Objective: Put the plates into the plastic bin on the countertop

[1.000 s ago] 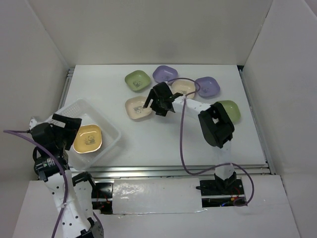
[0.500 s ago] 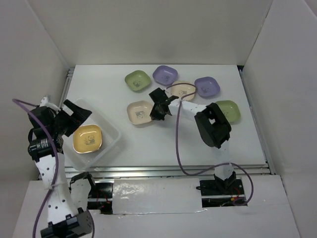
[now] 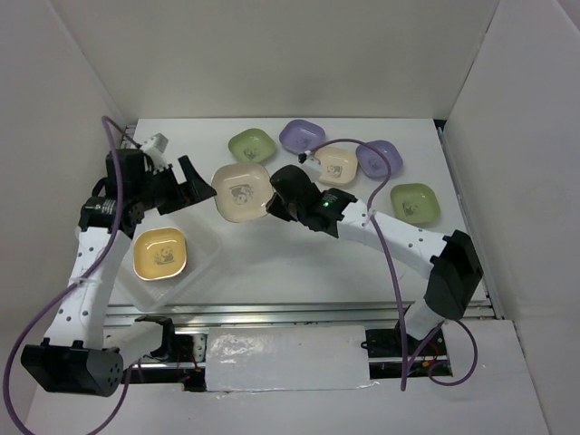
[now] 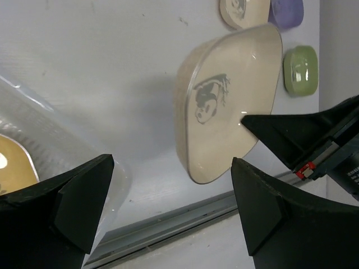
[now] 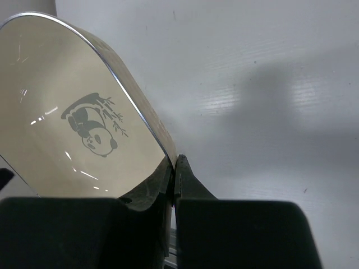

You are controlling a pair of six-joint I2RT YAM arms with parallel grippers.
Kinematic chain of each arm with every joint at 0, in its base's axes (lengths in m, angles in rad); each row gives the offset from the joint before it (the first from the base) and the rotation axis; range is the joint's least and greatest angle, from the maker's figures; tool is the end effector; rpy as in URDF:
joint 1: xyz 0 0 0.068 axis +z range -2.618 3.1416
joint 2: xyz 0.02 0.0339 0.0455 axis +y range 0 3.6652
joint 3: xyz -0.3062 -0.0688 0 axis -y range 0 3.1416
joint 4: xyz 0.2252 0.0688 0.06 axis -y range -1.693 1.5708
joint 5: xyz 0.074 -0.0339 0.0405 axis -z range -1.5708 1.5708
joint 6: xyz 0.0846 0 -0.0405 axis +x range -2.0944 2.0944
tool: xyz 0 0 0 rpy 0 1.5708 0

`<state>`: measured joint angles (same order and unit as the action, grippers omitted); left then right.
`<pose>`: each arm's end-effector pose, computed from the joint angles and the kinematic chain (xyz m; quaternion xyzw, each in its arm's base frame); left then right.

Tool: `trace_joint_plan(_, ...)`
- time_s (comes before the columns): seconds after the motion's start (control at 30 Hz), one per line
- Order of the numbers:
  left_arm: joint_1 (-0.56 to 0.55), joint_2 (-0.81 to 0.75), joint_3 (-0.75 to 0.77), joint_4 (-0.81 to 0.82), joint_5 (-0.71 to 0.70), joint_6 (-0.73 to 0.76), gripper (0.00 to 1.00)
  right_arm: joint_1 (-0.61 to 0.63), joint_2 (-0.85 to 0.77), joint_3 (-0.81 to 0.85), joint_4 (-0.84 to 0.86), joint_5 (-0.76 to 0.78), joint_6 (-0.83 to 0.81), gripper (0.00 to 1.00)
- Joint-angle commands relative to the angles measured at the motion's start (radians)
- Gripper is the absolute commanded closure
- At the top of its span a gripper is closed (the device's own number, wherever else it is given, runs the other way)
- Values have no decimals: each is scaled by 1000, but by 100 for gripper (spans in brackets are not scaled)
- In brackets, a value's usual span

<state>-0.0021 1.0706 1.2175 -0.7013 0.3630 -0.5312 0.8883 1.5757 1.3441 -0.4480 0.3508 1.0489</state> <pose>0.2172 -0.0305 0.3939 -0.1399 0.8523 -0.2782 0.4201 0.2583 0.2717 0.3300 0.1462 0.8796 0.2605 0.3702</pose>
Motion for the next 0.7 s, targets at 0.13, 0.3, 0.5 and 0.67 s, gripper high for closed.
trace_joint_plan(0.13, -170, 83, 14, 54, -228, -50, 15, 58, 26, 112, -24, 82, 36, 100)
trace_joint_plan(0.3, -214, 127, 14, 62, -289, -67, 67, 72, 3, 118, -23, 93, 30, 100)
trace_joint_plan(0.5, -222, 132, 28, 8, -399, -139, 100, 71, -34, 69, 26, 37, -24, 48)
trace_joint_plan(0.67, -3, -102, -106, -92, -532, -323, 100, 5, -147, -67, -24, 53, -17, 0)
